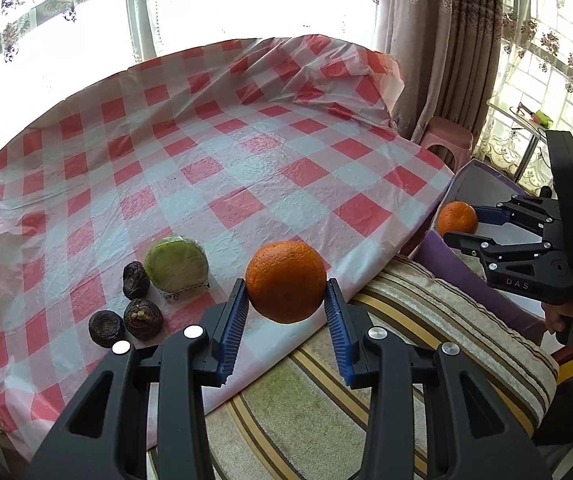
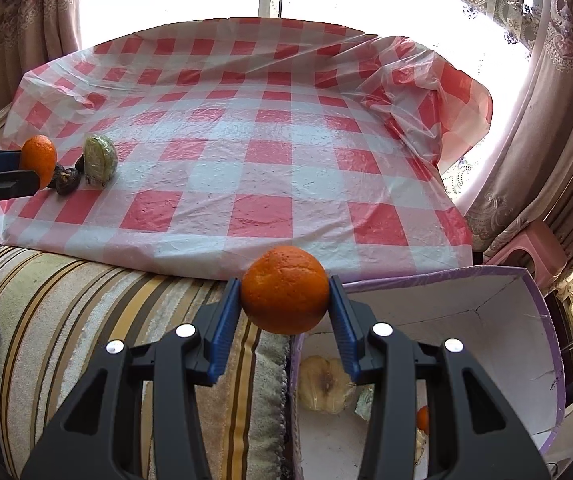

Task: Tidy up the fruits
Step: 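Lift both held oranges and carry them over the white box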

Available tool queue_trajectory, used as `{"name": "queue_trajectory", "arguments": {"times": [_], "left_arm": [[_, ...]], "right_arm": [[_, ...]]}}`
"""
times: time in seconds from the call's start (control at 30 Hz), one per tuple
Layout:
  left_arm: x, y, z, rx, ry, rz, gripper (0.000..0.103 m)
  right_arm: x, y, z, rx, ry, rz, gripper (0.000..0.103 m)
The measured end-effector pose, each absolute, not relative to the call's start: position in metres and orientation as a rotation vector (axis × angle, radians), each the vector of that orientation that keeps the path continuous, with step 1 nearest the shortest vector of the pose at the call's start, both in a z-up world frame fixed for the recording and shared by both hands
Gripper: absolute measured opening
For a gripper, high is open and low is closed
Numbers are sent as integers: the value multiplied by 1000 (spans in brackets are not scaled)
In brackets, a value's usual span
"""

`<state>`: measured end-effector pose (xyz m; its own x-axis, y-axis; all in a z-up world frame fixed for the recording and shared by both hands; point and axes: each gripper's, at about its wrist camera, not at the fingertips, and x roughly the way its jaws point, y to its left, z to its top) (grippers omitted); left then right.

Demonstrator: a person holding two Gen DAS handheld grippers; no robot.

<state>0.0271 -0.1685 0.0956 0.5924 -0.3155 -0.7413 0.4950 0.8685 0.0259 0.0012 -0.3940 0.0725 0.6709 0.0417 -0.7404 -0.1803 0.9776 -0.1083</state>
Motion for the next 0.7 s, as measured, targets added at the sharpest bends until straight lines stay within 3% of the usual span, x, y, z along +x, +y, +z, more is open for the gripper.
{"name": "queue_trajectory", "arguments": {"times": [0.7], "left_arm": [[17,-299,84,508,851,-709,37]], "right_arm": [[-10,-452,67,-138,847,18,44]]}}
